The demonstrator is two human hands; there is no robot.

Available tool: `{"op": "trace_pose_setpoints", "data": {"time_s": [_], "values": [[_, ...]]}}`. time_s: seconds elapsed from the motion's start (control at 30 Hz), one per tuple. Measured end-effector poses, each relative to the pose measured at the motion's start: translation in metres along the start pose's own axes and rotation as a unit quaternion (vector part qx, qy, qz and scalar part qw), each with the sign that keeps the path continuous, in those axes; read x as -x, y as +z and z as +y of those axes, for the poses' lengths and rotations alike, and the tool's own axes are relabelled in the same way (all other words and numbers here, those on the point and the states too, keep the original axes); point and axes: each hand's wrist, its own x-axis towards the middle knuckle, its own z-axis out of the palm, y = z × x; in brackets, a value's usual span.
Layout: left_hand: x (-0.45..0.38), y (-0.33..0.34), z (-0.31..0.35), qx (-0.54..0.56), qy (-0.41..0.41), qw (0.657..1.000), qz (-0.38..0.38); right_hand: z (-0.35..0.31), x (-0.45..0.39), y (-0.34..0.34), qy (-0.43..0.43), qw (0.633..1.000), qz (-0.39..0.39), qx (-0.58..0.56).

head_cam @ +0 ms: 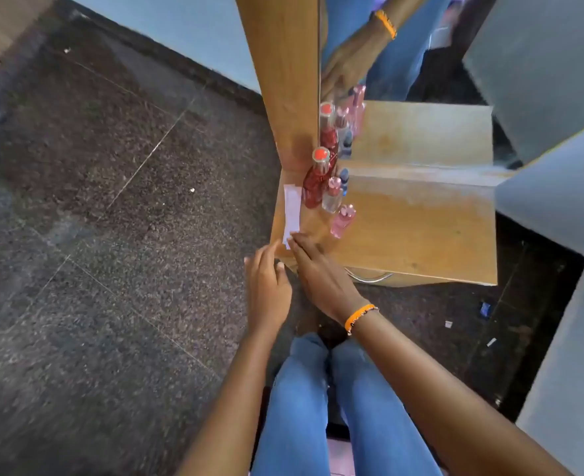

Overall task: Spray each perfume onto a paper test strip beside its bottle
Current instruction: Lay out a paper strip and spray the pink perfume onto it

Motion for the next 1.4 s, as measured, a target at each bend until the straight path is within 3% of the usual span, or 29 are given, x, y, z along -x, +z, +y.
{"op": "trace_pose_setpoints", "data": {"time_s": [0.13,0.3,0.37,0.6,0.83,1.03,1.4], "values": [[-0.023,0.01,-0.01,0.023,0.015,0.999,0.026,0.011,-0.018,0.014,0.01,1.0,0.027,0.009],[-0.039,0.031,-0.024,0.009,0.095,0.994,0.052,0.019,-0.018,0.024,-0.018,0.982,0.189,0.001],[-0.04,0.039,-0.031,0.007,0.105,0.991,0.083,0.023,-0.019,0.028,-0.008,0.977,0.211,-0.033],[-0.042,0.049,-0.048,0.06,0.13,0.981,0.132,0.032,-0.02,0.035,0.018,0.974,0.201,-0.099],[-0.042,0.042,-0.05,0.096,0.128,0.982,0.098,0.034,-0.028,0.032,0.07,0.967,0.205,-0.134],[-0.042,0.039,-0.047,0.109,0.127,0.982,0.092,0.027,-0.029,0.045,0.088,0.969,0.216,-0.076],[-0.04,0.039,-0.048,0.087,0.152,0.98,0.099,0.024,-0.032,0.044,0.118,0.948,0.251,-0.156]]}}
